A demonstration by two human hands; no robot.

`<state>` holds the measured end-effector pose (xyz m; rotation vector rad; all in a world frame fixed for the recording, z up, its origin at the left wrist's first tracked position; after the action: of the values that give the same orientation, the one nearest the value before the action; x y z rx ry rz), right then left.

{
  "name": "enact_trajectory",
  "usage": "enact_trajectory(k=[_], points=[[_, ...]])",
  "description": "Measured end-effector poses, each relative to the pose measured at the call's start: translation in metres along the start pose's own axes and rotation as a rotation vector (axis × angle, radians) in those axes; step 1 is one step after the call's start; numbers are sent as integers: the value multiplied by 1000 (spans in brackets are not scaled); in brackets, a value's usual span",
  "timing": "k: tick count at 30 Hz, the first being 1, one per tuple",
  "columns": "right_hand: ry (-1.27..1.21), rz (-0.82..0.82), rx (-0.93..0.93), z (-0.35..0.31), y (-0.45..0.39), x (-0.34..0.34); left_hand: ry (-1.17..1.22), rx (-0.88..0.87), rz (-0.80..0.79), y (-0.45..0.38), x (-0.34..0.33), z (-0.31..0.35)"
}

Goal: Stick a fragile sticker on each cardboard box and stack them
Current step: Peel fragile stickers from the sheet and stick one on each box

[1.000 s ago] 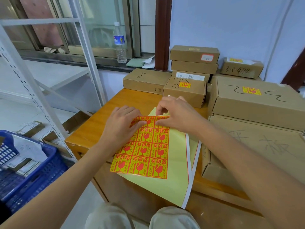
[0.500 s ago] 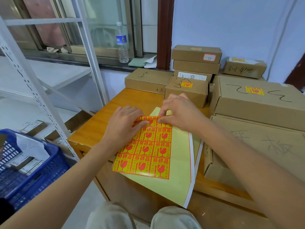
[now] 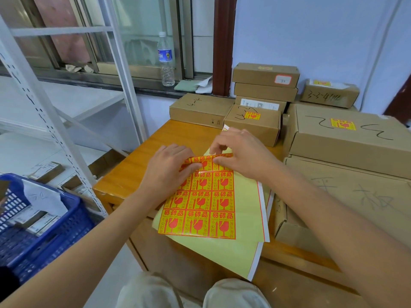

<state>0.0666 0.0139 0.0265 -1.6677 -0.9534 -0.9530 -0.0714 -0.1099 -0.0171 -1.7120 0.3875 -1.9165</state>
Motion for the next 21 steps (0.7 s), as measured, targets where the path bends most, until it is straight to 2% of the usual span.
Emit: enact_trajectory(k=[8,11,15,20,21], points=[[-74,10,-40,2,4,3,-21,36,-80,-1,-5,-2],[-120,-20,-68,6,4,0,-29,56,-214,-2,-17,-6],[-439,39,-168,17,2,5,41,102,-346,-1,-28,-11],[-1091,337,-372,43,8,27,-45,133,-393,-2,-32,-15],[-1157,364,-389,48,10,28,-44,141,-393,-3,-32,-15]])
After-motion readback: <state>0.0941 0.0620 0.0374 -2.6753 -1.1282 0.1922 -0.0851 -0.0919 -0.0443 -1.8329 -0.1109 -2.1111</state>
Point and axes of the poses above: each hand's wrist, its own y-axis away from the middle knuckle, its own x-axis out of the back of the hand, z = x × y, the point moved 5 cm from there along -y, towards the middle knuckle, and after that the axes turned 2 degrees about -z, right-handed, at the moved point
